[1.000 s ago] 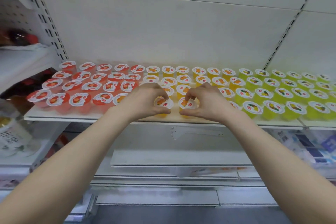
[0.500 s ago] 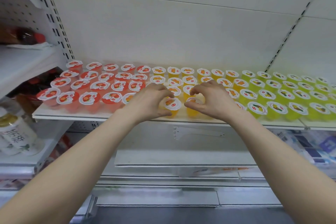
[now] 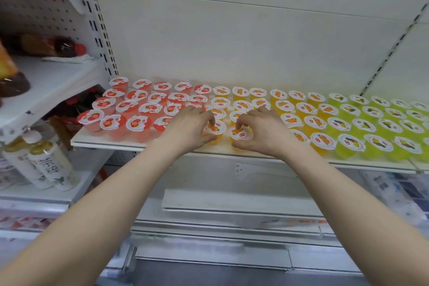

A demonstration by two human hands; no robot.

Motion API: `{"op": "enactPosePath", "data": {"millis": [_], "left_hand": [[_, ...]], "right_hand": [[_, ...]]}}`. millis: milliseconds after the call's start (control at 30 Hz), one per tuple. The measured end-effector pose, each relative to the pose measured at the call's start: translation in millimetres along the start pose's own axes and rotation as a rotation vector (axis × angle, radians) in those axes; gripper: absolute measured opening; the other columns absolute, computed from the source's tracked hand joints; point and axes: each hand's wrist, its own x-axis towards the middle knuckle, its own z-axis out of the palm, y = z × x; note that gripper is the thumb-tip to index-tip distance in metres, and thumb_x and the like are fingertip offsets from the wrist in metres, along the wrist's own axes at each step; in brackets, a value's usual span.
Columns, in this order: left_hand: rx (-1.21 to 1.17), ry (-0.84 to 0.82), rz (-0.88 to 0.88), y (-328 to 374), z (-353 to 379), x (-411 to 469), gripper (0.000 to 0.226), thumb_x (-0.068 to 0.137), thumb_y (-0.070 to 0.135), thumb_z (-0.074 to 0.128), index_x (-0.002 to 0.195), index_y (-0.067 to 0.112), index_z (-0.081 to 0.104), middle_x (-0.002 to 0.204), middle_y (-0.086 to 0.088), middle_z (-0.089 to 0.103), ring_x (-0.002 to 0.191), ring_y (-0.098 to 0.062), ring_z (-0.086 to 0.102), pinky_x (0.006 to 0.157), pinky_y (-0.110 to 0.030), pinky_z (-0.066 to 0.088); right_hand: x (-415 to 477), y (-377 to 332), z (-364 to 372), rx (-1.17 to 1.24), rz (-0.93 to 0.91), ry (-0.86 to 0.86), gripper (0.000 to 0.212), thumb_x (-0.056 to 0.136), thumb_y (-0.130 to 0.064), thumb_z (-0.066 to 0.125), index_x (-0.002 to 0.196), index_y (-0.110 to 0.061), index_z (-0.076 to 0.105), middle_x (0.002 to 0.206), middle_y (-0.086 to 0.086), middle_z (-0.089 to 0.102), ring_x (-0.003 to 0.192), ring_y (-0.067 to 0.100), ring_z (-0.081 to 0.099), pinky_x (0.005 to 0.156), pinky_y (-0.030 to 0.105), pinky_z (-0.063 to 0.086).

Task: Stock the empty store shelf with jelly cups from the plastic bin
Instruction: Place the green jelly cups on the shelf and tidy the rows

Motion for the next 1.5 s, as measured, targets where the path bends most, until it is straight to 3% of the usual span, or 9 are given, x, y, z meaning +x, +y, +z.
{"op": "enactPosePath", "data": {"millis": [300,500,567,633,833,967,1267,1500], "left_hand": [[-0.064,-0.005,0.057,-3,-4,-6,0.03,0.082,0.044,0.065,0.106,0.026,0.06,0.102,0.001,0.062,0.102,-0.019,0.048,0.084,-0.036,0.045],[-0.022,-0.033,0.047,-8,-7,1,0.042,0.081,0.066,0.055,0.102,0.031,0.063,0.107,0.006,0.063,0.109,-0.019,0.047,0.089,-0.034,0.043],[-0.04,-0.004,0.022,-9,-10,10,0.04,0.087,0.063,0.049,0.101,0.029,0.066,0.108,0.005,0.064,0.11,-0.019,0.048,0.085,-0.031,0.041],[-0.059,0.015,0.008,-11,-14,22,0.037,0.091,0.057,0.048,0.103,0.027,0.066,0.107,0.004,0.064,0.107,-0.019,0.049,0.08,-0.031,0.038],[-0.038,-0.036,-0.032,-14,-10,70,0.036,0.096,0.047,0.049,0.124,0.028,0.06,0.126,0.001,0.06,0.12,-0.024,0.046,0.097,-0.038,0.04],[-0.04,-0.016,-0.065,-19,-1,104,0.039,0.095,0.045,0.051,0.129,0.026,0.058,0.124,-0.004,0.061,0.118,-0.027,0.049,0.095,-0.039,0.042],[-0.024,-0.072,-0.164,-37,22,164,0.043,0.094,0.047,0.052,0.131,0.026,0.056,0.13,-0.004,0.06,0.12,-0.027,0.05,0.098,-0.041,0.044],[-0.093,-0.179,-0.181,-46,38,177,0.04,0.091,0.05,0.056,0.126,0.031,0.061,0.123,0.001,0.065,0.111,-0.022,0.056,0.082,-0.031,0.042]], "right_hand": [[-1,-3,2,0.008,0.031,0.01,0.04,0.076,-0.054,0.064,0.108,-0.031,0.059,0.111,-0.005,0.062,0.109,0.021,0.046,0.09,0.036,0.036],[0,2,-2,0.055,0.051,0.018,0.043,0.076,-0.064,0.06,0.104,-0.032,0.064,0.109,-0.008,0.063,0.109,0.019,0.047,0.093,0.039,0.04],[3,10,-5,0.118,0.082,0.063,0.039,0.081,-0.061,0.058,0.103,-0.029,0.066,0.105,-0.007,0.064,0.107,0.019,0.048,0.092,0.04,0.041],[8,21,-8,0.128,0.102,0.082,0.035,0.087,-0.056,0.056,0.105,-0.028,0.066,0.102,-0.007,0.064,0.106,0.019,0.049,0.089,0.038,0.041],[43,52,-8,0.077,0.16,0.072,0.027,0.092,-0.043,0.055,0.112,-0.027,0.063,0.112,-0.004,0.065,0.109,0.022,0.048,0.088,0.037,0.037],[74,65,-5,0.082,0.171,0.089,0.031,0.092,-0.04,0.056,0.119,-0.026,0.062,0.115,-0.002,0.065,0.113,0.025,0.048,0.09,0.039,0.039],[141,88,11,0.049,0.116,-0.01,0.035,0.092,-0.046,0.054,0.123,-0.03,0.058,0.114,0.001,0.067,0.117,0.025,0.046,0.095,0.041,0.04],[165,96,32,0.118,0.075,-0.083,0.037,0.084,-0.052,0.063,0.114,-0.031,0.062,0.11,-0.001,0.067,0.114,0.024,0.048,0.092,0.04,0.039]]}}
